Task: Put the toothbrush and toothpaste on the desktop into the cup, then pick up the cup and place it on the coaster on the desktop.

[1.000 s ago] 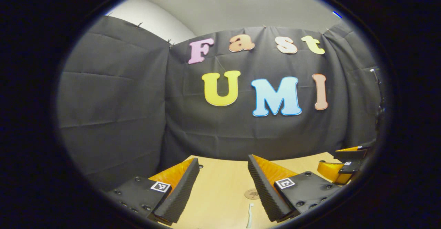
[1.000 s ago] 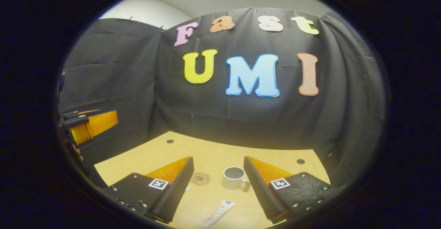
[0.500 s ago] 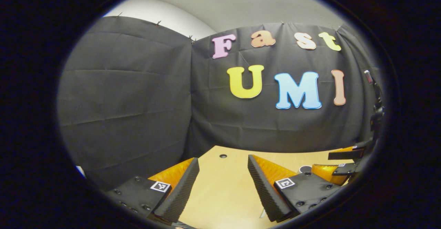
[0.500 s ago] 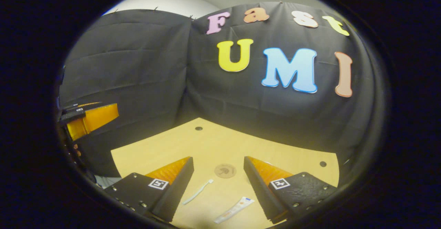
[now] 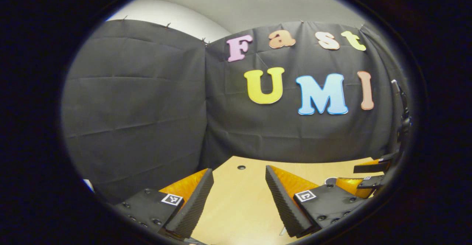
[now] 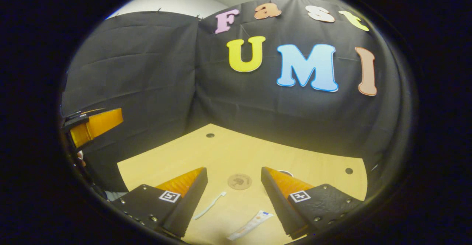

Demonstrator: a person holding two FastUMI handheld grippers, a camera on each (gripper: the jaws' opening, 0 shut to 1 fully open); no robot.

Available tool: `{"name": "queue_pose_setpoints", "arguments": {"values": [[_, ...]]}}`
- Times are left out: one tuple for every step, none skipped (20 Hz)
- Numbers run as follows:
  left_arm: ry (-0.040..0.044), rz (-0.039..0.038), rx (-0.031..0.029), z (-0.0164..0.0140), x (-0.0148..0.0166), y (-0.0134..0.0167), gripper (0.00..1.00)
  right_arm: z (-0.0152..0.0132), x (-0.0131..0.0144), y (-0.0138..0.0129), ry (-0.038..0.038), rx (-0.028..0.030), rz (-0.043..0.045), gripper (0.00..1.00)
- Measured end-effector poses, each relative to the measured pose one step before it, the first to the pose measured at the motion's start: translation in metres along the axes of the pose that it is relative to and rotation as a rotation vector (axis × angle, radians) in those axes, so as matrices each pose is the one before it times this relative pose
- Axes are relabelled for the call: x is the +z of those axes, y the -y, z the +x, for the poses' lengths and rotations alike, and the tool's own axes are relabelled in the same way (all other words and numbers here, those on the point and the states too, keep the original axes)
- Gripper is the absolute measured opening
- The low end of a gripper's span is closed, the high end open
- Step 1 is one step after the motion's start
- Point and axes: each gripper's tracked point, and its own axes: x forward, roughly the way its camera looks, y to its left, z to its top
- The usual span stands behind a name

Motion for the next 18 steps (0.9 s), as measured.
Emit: {"name": "queue_pose_setpoints", "arguments": {"values": [[-0.00266,-0.00118,-0.02825,0.00817,-0.00157,0.01012,0.95,-0.00036,0.0022,0.00646,0.00318,-0.01635,0.00409,0.92],[-0.0043,-0.00224,-0.02778,0.0058,-0.00085,0.01026,0.94,-0.00106,0.0005,0.00512,0.00597,-0.01695,0.00416,0.92],[-0.00259,0.00047,-0.02468,0.00642,-0.00126,0.00603,0.94,-0.00064,0.00179,0.00403,0.01045,-0.01731,0.0047,0.92],[0.00242,0.00916,-0.02003,0.00465,0.00012,0.00549,0.95,-0.00144,0.00383,0.00363,0.01704,-0.01632,0.0048,0.92],[0.00865,0.0089,-0.01041,0.00578,0.00348,0.00099,0.95,0.00074,0.00181,0.00278,0.01552,-0.0198,0.00117,0.92],[0.00123,-0.00146,-0.00432,0.00545,0.00079,0.00042,0.95,0.0003,0.00054,0.00252,0.00037,-0.01585,0.00054,0.92],[-0.00137,0.00011,-0.0177,0.00461,-0.00199,0.00265,0.94,0.00029,-0.00072,-0.00074,0.00586,-0.00833,0.00525,0.92],[-0.0153,0.00966,-0.01476,0.00495,-0.0045,0.00292,0.94,0.00047,0.0008,0.00213,0.00413,-0.01538,0.00598,0.92],[-0.04377,0.01576,-0.01678,0.00764,-0.01258,0.00242,0.95,0.00134,-0.00457,0.00243,-0.01434,-0.01455,0.01043,0.92],[-0.05032,0.01144,-0.02314,0.00509,-0.01499,0.00444,0.95,0.00392,-0.01162,0.00232,-0.03156,-0.01166,0.01471,0.92],[-0.03905,0.00637,-0.01941,0.00536,-0.0125,0.00331,0.95,-0.00009,-0.01052,0.00427,-0.03702,-0.01483,0.01841,0.92],[-0.03549,0.01019,-0.02345,0.00513,-0.01127,0.00667,0.95,0.00186,-0.01218,0.00589,-0.04094,-0.02116,0.01257,0.94],[-0.04105,0.01596,-0.0253,0.00548,-0.01342,0.00853,0.95,0.00283,-0.01182,0.00647,-0.04133,-0.02395,0.00827,0.92],[-0.054,0.01626,-0.03424,0.00516,-0.01947,0.01047,0.95,0.00336,-0.01319,0.0078,-0.04163,-0.02588,0.01047,0.92],[-0.05164,0.01322,-0.03815,0.00699,-0.01902,0.01329,0.95,0.00467,-0.01451,0.0057,-0.04893,-0.02019,0.01086,0.92],[-0.04601,0.01058,-0.03441,0.01146,-0.01493,0.01053,0.95,0.00469,-0.01321,0.0074,-0.04153,-0.02244,0.01718,0.92],[-0.04666,0.01002,-0.03392,0.01452,-0.01273,0.0108,0.95,0.00612,-0.01507,0.00437,-0.05462,-0.02008,0.02006,0.92],[-0.049,0.00811,-0.02807,0.01284,-0.01358,0.01029,0.95,0.00578,-0.01511,0.00504,-0.05355,-0.01545,0.0275,0.92]]}}
